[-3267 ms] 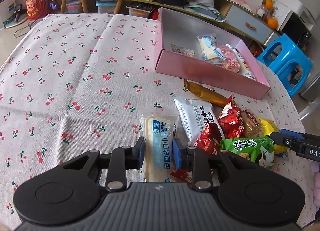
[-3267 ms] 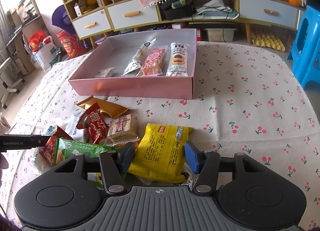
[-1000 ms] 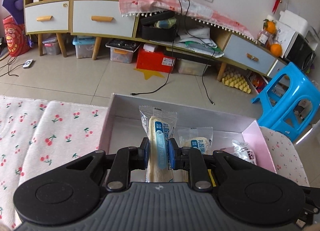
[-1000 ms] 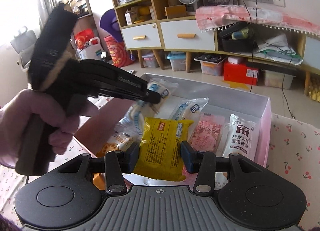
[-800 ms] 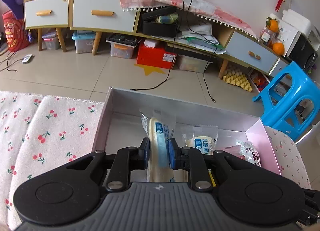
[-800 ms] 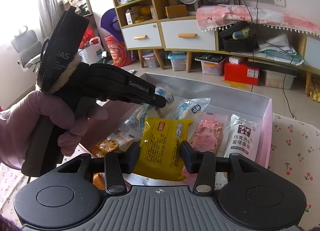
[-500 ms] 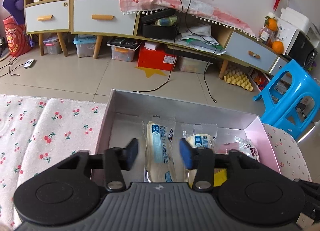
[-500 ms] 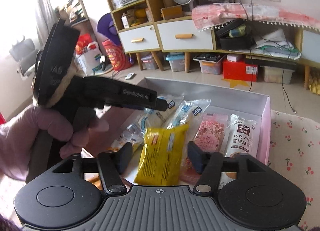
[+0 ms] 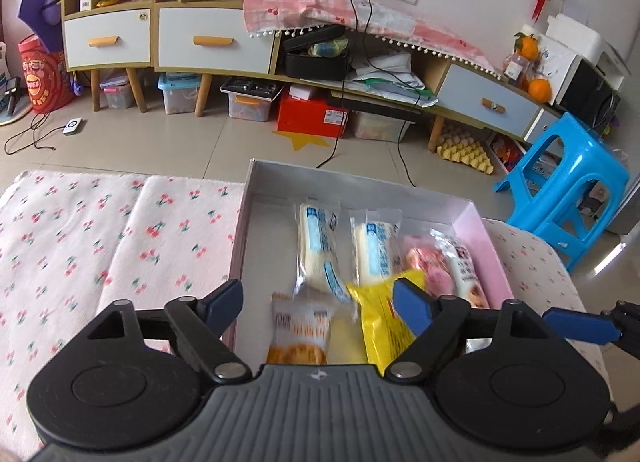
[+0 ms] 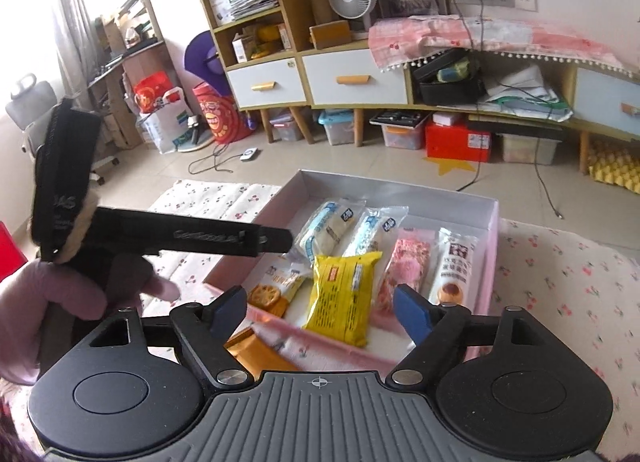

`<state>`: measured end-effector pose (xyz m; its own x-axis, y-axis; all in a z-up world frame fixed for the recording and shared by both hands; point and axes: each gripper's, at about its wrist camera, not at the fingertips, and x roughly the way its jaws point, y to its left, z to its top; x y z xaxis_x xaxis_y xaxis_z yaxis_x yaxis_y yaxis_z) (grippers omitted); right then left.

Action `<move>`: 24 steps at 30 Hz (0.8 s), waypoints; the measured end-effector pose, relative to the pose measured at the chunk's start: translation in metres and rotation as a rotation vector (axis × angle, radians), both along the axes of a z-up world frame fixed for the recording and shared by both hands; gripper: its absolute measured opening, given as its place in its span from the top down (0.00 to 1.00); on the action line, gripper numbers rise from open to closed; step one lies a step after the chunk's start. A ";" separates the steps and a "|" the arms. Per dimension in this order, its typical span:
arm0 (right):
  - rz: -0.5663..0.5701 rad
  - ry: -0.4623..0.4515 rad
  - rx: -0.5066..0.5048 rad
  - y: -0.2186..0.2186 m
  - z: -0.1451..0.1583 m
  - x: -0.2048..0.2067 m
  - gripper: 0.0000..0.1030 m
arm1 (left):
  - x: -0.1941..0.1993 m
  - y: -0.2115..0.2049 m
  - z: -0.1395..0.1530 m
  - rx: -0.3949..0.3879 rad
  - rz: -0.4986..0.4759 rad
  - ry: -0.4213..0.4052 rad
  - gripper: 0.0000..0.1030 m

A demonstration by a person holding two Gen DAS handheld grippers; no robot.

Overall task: Organize snacks
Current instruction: 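Withdraw both open tools from the box back over the snack pile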

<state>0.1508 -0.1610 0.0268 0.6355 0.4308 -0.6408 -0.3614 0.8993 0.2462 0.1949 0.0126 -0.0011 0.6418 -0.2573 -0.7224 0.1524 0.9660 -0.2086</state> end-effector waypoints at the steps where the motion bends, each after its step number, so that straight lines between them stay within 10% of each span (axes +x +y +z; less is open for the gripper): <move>1: -0.008 -0.001 -0.001 0.000 0.003 -0.005 0.16 | -0.004 0.000 0.002 0.001 -0.001 0.000 0.17; 24: -0.146 0.001 -0.049 -0.004 0.007 -0.086 0.04 | -0.102 0.005 0.004 0.110 -0.029 0.010 0.00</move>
